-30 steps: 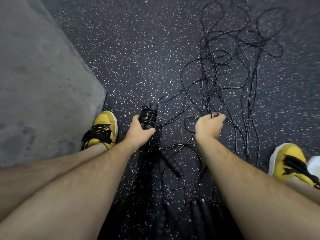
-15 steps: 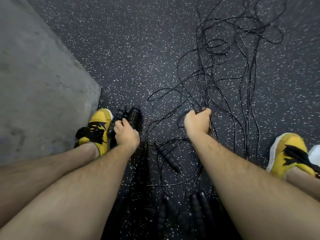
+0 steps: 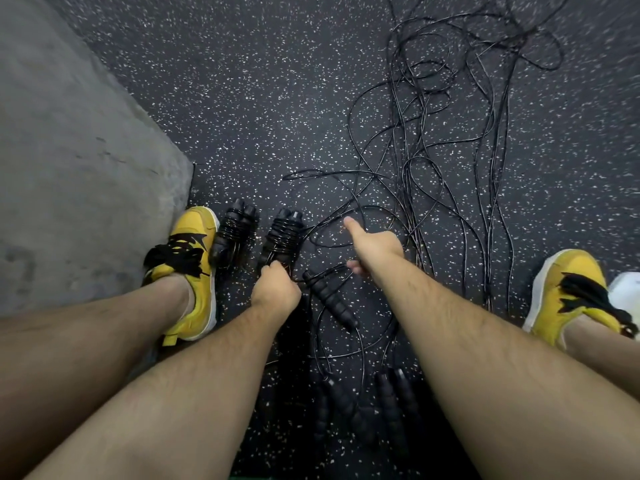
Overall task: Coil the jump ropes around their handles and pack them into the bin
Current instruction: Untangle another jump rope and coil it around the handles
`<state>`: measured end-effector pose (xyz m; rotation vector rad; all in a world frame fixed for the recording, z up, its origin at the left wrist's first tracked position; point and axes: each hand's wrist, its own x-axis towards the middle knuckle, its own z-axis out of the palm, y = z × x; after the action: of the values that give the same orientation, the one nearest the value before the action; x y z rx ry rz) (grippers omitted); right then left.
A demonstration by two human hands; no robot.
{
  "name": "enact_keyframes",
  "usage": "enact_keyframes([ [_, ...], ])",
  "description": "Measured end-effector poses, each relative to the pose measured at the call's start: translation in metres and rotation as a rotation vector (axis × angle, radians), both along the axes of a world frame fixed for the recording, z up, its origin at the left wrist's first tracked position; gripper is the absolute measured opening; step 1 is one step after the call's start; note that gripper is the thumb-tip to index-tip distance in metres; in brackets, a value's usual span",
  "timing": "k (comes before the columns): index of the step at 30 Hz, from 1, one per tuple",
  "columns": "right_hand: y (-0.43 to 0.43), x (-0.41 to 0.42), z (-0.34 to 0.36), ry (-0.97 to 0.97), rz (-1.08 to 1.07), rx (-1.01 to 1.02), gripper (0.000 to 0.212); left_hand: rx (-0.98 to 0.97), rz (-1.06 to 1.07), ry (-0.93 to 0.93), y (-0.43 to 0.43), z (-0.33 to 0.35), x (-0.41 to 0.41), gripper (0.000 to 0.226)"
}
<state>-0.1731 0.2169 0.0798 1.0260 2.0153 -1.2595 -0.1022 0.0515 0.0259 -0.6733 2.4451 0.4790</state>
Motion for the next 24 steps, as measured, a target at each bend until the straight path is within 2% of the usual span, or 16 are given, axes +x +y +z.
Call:
enact_keyframes([
  [3, 0.001, -0.002, 0.000, 0.129, -0.047, -0.069, 0.057, 0.068, 0.101, -0.063, 0.006, -0.001, 0.001, 0.054],
  [5, 0.001, 0.000, 0.005, 0.158, 0.018, -0.156, 0.050, 0.161, 0.214, -0.069, 0.010, -0.008, 0.005, 0.056],
  [7, 0.001, 0.004, 0.009, 0.152, 0.136, -0.186, 0.041, 0.238, 0.290, -0.032, 0.011, -0.012, 0.010, 0.043],
  [11, 0.006, 0.019, 0.022, 0.153, 0.386, -0.014, 0.025, 0.409, 0.291, 0.050, 0.022, 0.009, 0.020, 0.009],
  [15, 0.006, 0.049, 0.039, 0.004, 0.463, -0.179, 0.035, 0.667, 0.253, 0.086, 0.040, 0.051, 0.035, 0.022],
  [19, 0.009, 0.076, 0.043, 0.029, 0.350, -0.189, 0.027, 0.851, 0.294, 0.087, 0.041, 0.081, 0.068, 0.029],
  [22, 0.011, 0.093, 0.049, -0.019, 0.219, -0.315, 0.012, 0.881, 0.261, 0.058, 0.039, 0.092, 0.087, 0.027],
  [24, 0.012, 0.102, 0.053, -0.008, 0.084, -0.393, 0.010, 0.886, 0.232, 0.041, 0.042, 0.103, 0.091, 0.024],
])
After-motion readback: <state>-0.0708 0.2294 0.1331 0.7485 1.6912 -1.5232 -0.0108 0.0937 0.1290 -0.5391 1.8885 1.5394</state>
